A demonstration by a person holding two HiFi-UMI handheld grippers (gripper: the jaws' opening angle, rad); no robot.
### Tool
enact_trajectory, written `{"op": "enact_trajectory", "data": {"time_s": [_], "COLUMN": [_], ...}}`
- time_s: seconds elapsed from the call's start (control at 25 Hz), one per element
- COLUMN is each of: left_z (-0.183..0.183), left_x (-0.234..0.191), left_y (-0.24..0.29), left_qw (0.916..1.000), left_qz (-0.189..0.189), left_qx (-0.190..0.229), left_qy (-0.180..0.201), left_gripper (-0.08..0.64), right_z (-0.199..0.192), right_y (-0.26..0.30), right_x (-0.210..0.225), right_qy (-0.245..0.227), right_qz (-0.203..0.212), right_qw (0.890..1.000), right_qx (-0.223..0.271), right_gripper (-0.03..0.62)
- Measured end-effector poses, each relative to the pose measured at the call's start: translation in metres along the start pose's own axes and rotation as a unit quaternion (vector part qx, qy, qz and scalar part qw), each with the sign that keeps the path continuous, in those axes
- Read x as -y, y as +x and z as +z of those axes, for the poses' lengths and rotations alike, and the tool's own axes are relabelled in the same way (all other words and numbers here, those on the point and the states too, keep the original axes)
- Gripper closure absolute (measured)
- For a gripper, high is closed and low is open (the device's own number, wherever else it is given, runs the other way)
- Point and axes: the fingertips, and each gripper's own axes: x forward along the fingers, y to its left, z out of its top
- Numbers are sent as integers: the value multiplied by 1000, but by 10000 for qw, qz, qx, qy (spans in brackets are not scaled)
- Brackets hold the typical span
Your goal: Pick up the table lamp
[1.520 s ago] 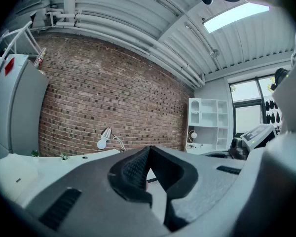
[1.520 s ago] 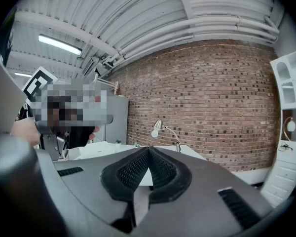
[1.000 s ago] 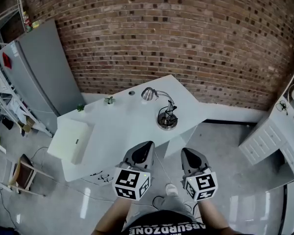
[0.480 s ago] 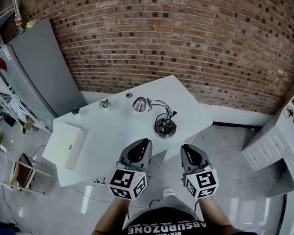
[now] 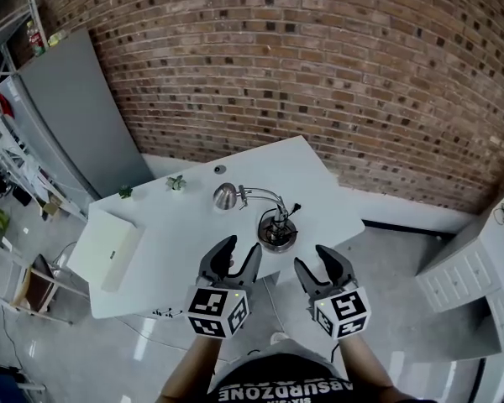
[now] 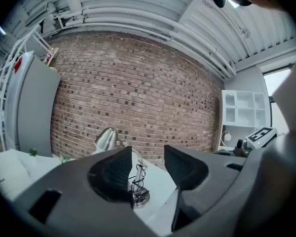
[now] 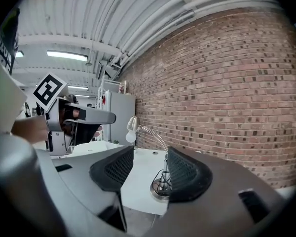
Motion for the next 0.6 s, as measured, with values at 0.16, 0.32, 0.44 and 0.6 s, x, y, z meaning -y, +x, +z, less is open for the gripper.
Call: {"op": "enact_trajectory", "data": {"time_s": [0.16, 0.32, 0.44, 0.6], "left_z": [-5, -12, -19, -32], "left_x": [1, -3, -6, -9], "left_y": [22, 40, 49, 58], "left_qw": [9997, 9987, 9973, 9956], "left_qz": [174, 388, 571, 596], "left_qx": [-28, -67, -92, -135], "left_qy": [-138, -310, -448, -711], "left_gripper": [370, 371, 370, 370], "right_z": [-5, -17, -29, -48], "right_y": [8, 19, 25, 32], "right_x": [23, 44, 55, 59], "right_qy": [-23, -34, -50, -23], "right_qz": [182, 357, 482, 627], "right_qw": [9998, 9993, 9984, 9970], "right_qx": [-49, -145, -279, -458], "right_gripper": [384, 376, 368, 368]}}
